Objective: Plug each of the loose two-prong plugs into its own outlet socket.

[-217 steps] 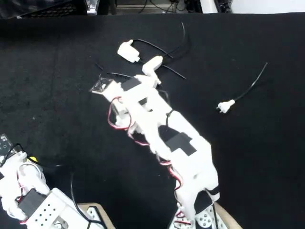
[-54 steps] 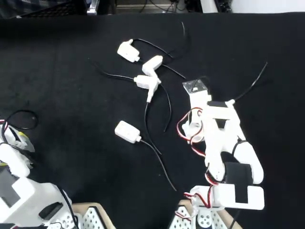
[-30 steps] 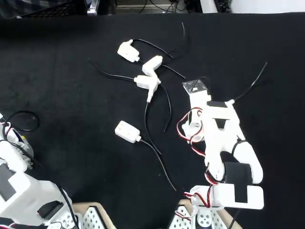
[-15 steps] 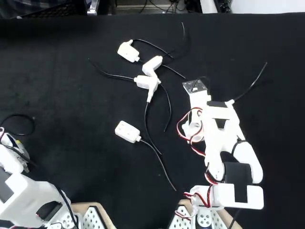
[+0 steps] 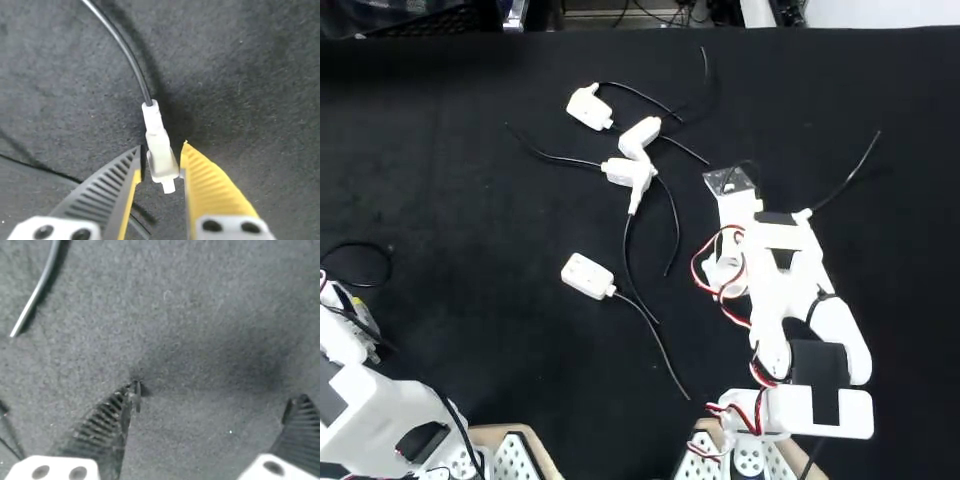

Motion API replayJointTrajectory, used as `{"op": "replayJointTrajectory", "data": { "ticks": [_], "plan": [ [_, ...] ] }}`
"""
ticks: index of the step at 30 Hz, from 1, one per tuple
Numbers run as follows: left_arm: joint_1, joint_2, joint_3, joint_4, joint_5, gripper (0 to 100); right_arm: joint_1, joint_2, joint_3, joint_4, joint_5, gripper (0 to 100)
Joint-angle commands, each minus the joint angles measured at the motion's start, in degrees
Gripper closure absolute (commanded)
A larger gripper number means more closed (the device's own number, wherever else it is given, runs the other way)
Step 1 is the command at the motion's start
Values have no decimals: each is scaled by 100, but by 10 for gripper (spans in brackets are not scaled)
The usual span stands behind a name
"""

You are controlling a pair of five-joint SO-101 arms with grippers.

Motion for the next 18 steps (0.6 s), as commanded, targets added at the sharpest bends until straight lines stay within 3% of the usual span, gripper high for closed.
{"op": "replayJointTrajectory", "data": {
  "ticks": [1,18],
  "plan": [
    [-75,-26,-75,-26,-62,866,-97,-207,13,-35,-26,554],
    [-66,-18,127,-334,-62,863,-97,-198,13,-35,-35,554]
  ]
}}
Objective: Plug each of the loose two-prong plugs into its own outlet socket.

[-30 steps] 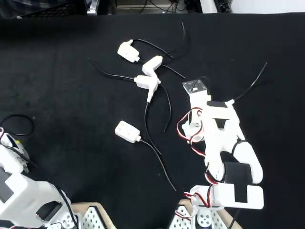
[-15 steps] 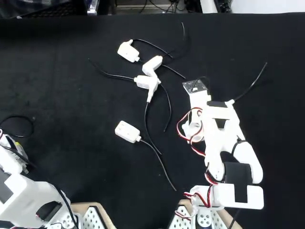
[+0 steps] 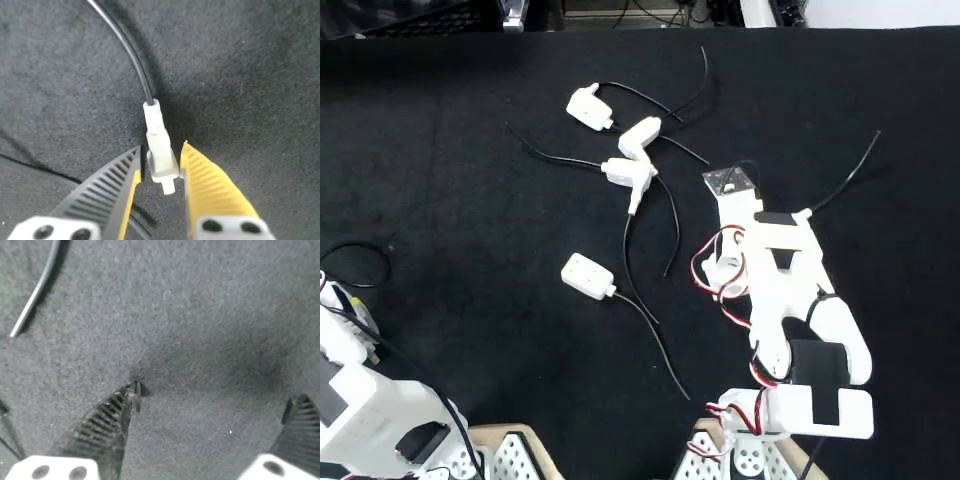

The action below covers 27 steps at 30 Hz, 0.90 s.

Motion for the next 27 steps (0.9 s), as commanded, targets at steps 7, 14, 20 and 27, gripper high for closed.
{"op": "replayJointTrajectory", "data": {
  "ticks": [7,14,20,27],
  "plan": [
    [-40,-26,259,-431,-53,863,-97,-198,13,-35,-44,554],
    [-48,-35,242,-413,-53,867,-97,-198,13,-35,-44,554],
    [-48,-70,198,-404,-53,976,-97,-189,13,-35,-44,554],
    [-13,-97,145,-273,-53,970,-97,-189,13,-44,-44,554]
  ]
}}
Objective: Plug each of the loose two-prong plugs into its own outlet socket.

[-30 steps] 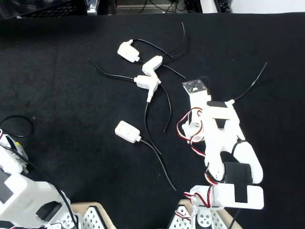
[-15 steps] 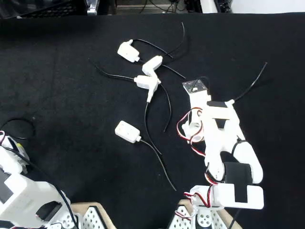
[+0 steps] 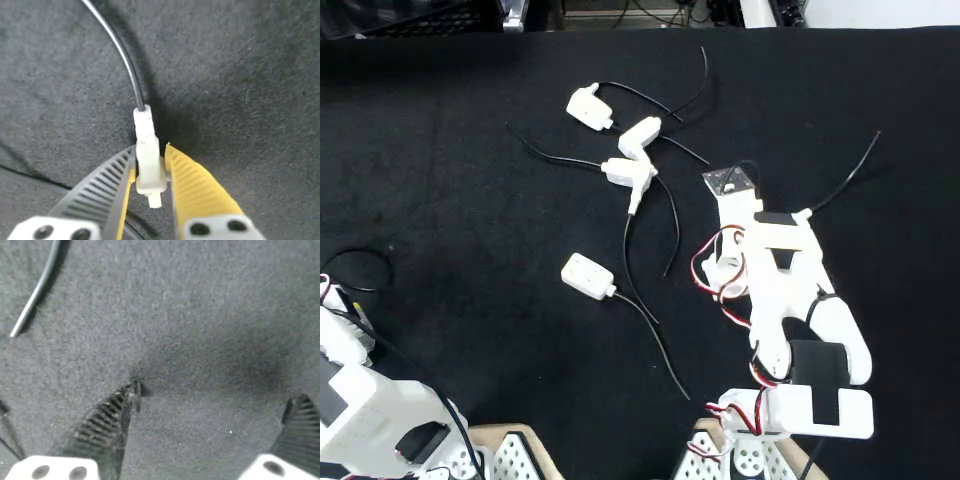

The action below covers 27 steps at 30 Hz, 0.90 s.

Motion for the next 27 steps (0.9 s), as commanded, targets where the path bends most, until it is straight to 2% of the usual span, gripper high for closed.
{"op": "replayJointTrajectory", "data": {
  "ticks": [1,9,12,18,22,27],
  "plan": [
    [13,-97,-242,255,-26,970,-97,-189,13,-44,-44,554],
    [760,-97,-1789,2057,0,970,-105,-189,13,-53,-44,554],
    [1095,-220,-2316,2497,149,970,-105,-189,13,-53,-44,554],
    [2018,-1407,-2853,2585,738,970,-105,-189,13,-53,-44,554],
    [3116,-2558,-2941,2558,1046,970,-79,-198,4,-62,-44,554],
    [4356,-3446,-2747,2286,1029,970,-62,-215,4,-62,-53,554]
  ]
}}
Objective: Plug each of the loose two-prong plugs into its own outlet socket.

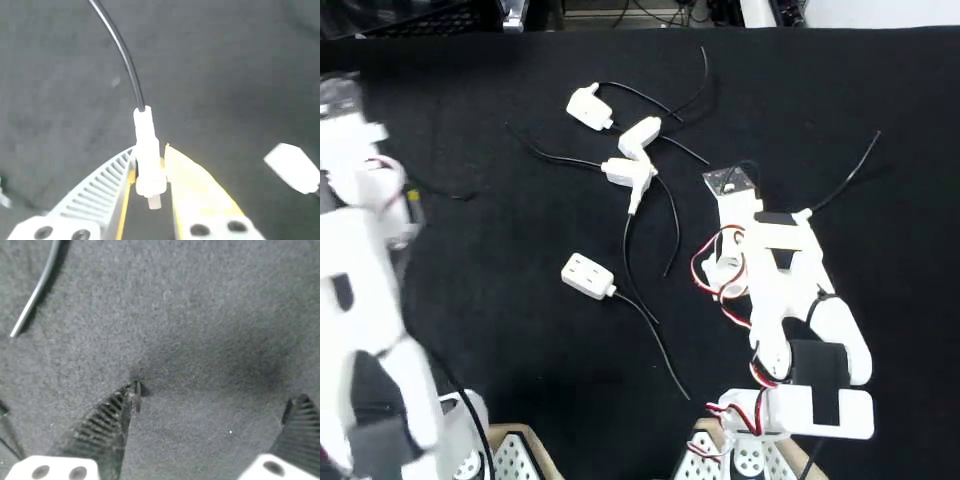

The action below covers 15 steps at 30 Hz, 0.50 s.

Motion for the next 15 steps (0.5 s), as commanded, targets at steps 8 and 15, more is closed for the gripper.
{"op": "replayJointTrajectory", "data": {
  "ticks": [8,15],
  "plan": [
    [1174,-1433,787,-1459,-316,971,-53,-215,13,-141,-62,554],
    [3301,-3499,2501,-2400,-343,971,-53,-215,-4,-141,-62,554]
  ]
}}
